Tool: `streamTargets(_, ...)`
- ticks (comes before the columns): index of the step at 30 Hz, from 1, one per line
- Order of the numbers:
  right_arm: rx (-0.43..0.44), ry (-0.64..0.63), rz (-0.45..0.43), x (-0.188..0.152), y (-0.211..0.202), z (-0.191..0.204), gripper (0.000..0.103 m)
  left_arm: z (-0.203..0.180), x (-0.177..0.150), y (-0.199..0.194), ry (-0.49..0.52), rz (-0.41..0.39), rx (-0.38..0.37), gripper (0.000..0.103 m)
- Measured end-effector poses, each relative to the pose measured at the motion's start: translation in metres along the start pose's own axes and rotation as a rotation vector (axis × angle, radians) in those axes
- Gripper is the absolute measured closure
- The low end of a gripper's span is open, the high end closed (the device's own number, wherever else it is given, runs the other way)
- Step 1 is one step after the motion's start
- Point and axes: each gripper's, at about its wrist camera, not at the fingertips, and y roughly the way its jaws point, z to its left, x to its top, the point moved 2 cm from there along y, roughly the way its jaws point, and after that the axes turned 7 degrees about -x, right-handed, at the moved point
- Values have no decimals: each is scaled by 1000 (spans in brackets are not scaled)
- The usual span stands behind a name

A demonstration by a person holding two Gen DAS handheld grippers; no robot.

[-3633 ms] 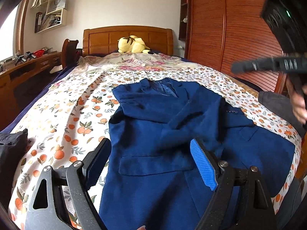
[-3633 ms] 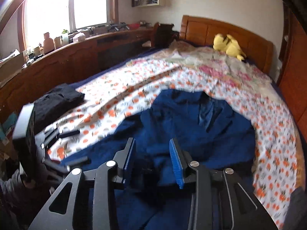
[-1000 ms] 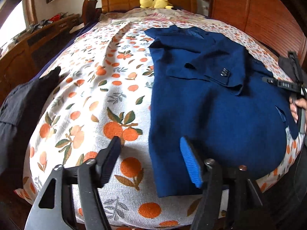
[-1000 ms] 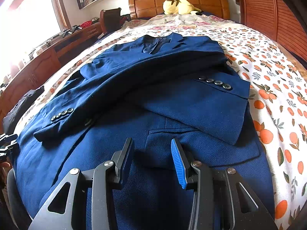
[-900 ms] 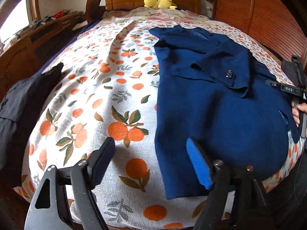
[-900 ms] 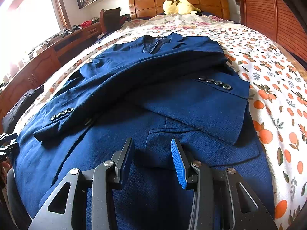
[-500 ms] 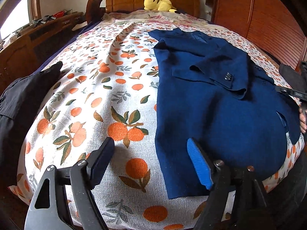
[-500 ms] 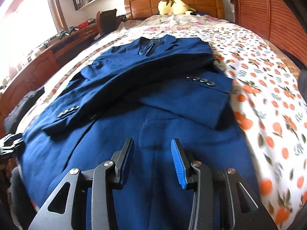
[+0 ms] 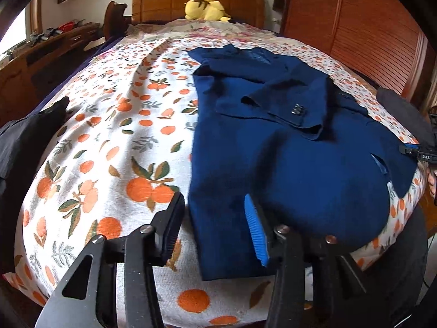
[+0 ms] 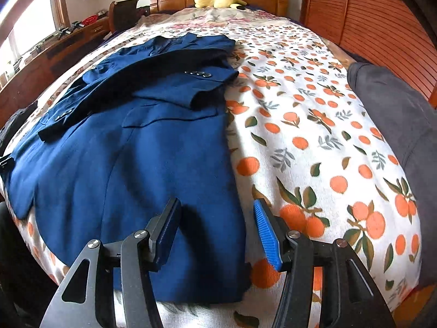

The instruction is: Fold large clothes

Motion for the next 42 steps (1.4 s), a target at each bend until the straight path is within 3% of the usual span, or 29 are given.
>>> streamTargets(12, 73, -71, 6, 1, 6, 21, 45, 3, -9, -4, -27, -3, -10, 57)
streamTargets(21, 144, -37, 4, -2, 5, 15, 49, 3, -11, -4, -34, -9, -6, 57)
streamTargets(26, 136, -54, 9, -3, 9, 18, 56, 2, -13, -9, -37, -32, -22, 57)
streamTargets(33, 135, -52, 3, -5, 12, 22, 57, -6, -16, -13, -21, -23, -12, 58)
streamTargets(38, 123, -63, -6, -7, 14, 26, 57, -6, -18, -14, -23, -19, -2, 68)
streamTargets(42, 112, -67, -3, -6, 15, 28, 57, -7, -20, -13, -24, -8, -1, 69)
